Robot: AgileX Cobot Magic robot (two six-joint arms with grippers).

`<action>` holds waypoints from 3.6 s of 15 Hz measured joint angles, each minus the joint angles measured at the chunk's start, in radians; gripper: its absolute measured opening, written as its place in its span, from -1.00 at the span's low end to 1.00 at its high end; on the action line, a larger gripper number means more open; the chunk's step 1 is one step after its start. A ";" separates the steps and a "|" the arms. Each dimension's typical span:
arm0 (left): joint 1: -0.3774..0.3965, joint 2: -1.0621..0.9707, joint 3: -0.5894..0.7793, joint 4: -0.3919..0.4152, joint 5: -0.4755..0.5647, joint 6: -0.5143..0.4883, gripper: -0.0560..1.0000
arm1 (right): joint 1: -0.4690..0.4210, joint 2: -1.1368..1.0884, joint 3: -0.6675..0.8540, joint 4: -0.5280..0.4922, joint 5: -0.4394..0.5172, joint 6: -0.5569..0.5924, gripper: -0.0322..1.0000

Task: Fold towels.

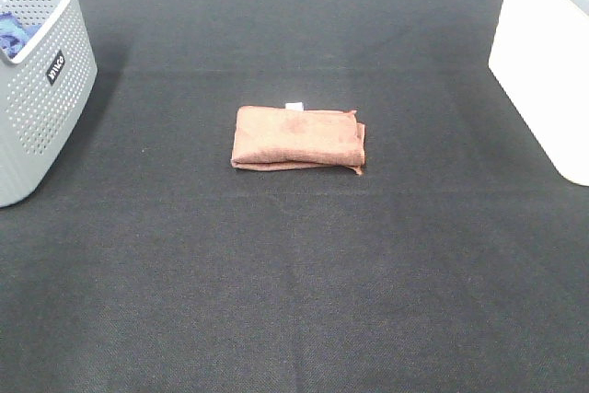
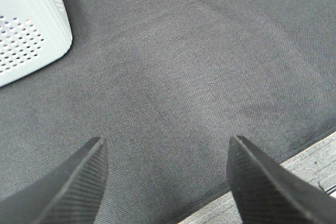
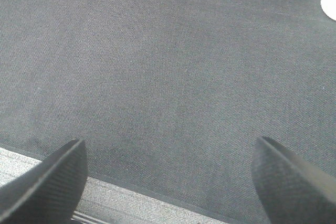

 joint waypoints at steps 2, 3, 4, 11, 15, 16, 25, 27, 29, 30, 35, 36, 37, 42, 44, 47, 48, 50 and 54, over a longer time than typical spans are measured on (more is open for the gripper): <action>0.000 0.000 0.000 0.000 0.000 0.007 0.30 | 0.000 0.000 0.000 0.000 0.000 -0.001 0.62; 0.000 0.000 0.000 -0.007 0.000 0.019 0.30 | 0.000 0.000 0.000 0.000 0.000 -0.001 0.62; 0.000 0.000 0.000 -0.024 0.000 0.034 0.30 | 0.000 0.000 0.000 0.000 0.000 -0.001 0.62; 0.000 0.000 0.000 -0.067 0.000 0.096 0.30 | 0.000 0.000 0.000 0.000 0.000 -0.001 0.62; 0.000 0.000 0.000 -0.067 0.000 0.096 0.30 | 0.000 0.000 0.000 0.000 0.000 -0.001 0.62; 0.000 0.000 0.000 -0.067 0.000 0.096 0.30 | 0.000 -0.003 0.000 0.000 0.000 -0.001 0.62; 0.282 -0.200 0.000 -0.070 0.000 0.096 0.30 | 0.000 -0.200 0.000 0.000 -0.003 -0.001 0.62; 0.282 -0.215 0.000 -0.070 0.000 0.096 0.30 | -0.003 -0.220 0.000 0.002 -0.003 -0.001 0.62; 0.282 -0.215 0.000 -0.070 0.000 0.096 0.30 | -0.042 -0.239 0.000 0.007 -0.003 -0.001 0.62; 0.282 -0.215 0.000 -0.070 0.000 0.096 0.30 | -0.063 -0.254 0.000 0.008 -0.003 -0.001 0.62; 0.282 -0.217 0.000 -0.070 0.000 0.096 0.30 | -0.069 -0.288 0.000 0.023 -0.002 -0.001 0.62; 0.281 -0.217 0.000 -0.070 0.000 0.096 0.30 | -0.069 -0.288 0.000 0.023 -0.002 -0.001 0.62; 0.282 -0.217 0.000 -0.070 0.000 0.096 0.30 | -0.069 -0.288 0.000 0.023 -0.002 -0.001 0.62; 0.282 -0.217 0.000 -0.070 0.000 0.096 0.30 | -0.069 -0.288 0.000 -0.043 -0.004 0.048 0.62; 0.282 -0.217 0.000 -0.070 0.000 0.096 0.30 | -0.069 -0.288 0.005 -0.100 -0.007 0.120 0.62; 0.282 -0.217 0.000 -0.070 0.000 0.096 0.30 | -0.070 -0.288 0.005 -0.115 -0.007 0.147 0.62; 0.282 -0.217 0.000 -0.070 0.000 0.096 0.30 | -0.070 -0.288 0.006 -0.115 -0.007 0.148 0.62; 0.282 -0.217 0.000 -0.070 0.000 0.096 0.30 | -0.070 -0.288 0.007 -0.115 -0.007 0.148 0.62; 0.282 -0.217 0.000 -0.070 0.000 0.096 0.30 | -0.070 -0.288 0.007 -0.115 -0.007 0.148 0.62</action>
